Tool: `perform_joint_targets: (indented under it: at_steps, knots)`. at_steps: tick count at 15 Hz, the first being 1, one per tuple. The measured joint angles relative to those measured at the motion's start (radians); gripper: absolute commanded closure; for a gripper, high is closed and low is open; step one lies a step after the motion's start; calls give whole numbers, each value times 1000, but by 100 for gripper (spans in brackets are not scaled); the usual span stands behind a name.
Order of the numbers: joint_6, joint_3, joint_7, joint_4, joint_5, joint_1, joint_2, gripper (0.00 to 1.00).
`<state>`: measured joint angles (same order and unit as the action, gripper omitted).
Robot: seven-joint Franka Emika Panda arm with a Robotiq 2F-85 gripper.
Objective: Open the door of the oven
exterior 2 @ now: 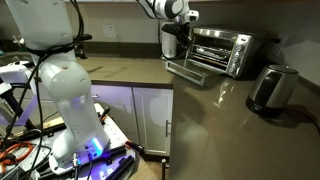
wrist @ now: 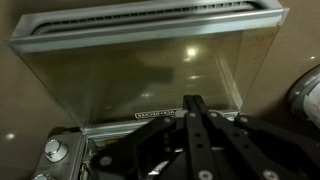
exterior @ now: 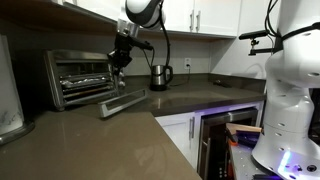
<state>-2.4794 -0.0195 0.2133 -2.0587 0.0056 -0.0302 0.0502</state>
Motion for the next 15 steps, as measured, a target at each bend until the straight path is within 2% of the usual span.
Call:
perform_joint_targets:
  at_steps: [5,9,15]
  knots:
    - [0,-7,0,-7,-1,-4,-20,96]
    - [20,-26,0,-48,-1,-18,-82,96]
    - [149,-60,10,-107,-1,-29,-202,97]
